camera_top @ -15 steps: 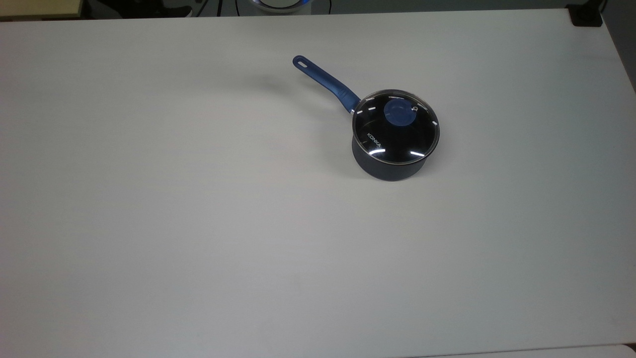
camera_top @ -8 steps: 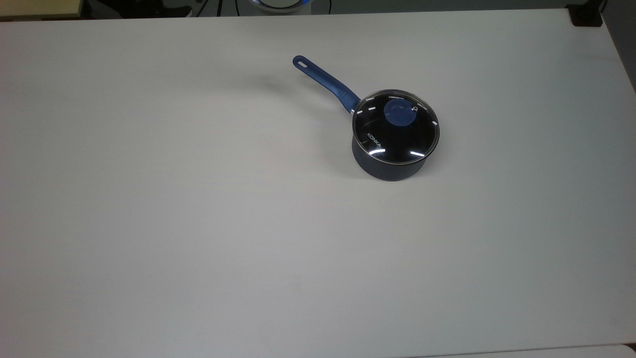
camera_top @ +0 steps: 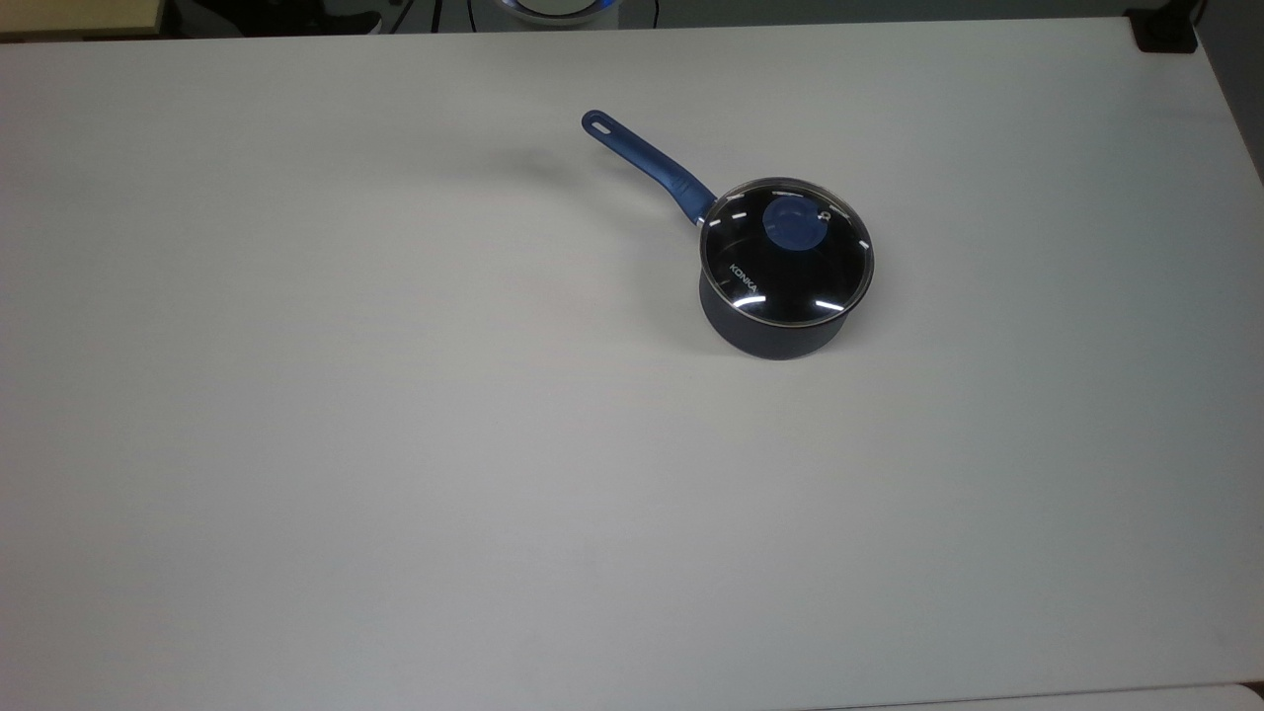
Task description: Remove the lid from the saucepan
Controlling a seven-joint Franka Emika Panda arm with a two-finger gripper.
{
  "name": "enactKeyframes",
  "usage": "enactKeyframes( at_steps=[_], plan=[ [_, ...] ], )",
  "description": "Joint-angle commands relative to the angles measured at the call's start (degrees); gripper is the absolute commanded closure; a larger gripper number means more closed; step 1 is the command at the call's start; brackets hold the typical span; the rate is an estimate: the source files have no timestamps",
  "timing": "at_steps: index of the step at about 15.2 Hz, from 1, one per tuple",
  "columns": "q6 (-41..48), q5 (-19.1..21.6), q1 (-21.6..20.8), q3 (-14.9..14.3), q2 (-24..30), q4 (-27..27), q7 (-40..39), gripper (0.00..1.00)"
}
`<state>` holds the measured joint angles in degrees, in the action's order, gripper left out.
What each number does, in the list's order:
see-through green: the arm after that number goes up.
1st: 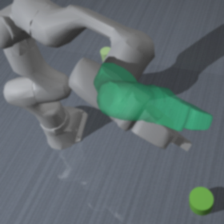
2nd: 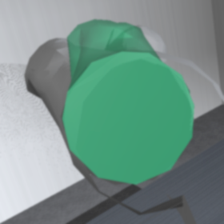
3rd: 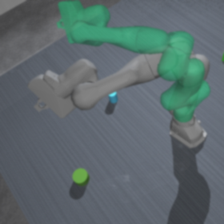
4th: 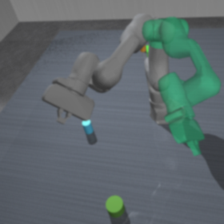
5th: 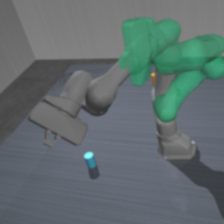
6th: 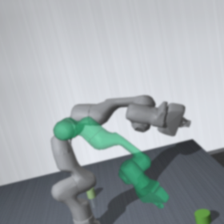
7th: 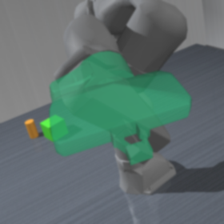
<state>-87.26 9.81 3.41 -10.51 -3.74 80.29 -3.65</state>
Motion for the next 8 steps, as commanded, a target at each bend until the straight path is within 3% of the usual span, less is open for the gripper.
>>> enactKeyframes(
  at_steps=[1, 8],
  plan=[
    [1.5, 0.5, -0.2, -0.3, 1.2, 0.7, -1.7, 0.0],
    [7.0, 0.1, -1.2, 0.6, 2.2, 1.0, -2.2, 0.0]
  ],
)
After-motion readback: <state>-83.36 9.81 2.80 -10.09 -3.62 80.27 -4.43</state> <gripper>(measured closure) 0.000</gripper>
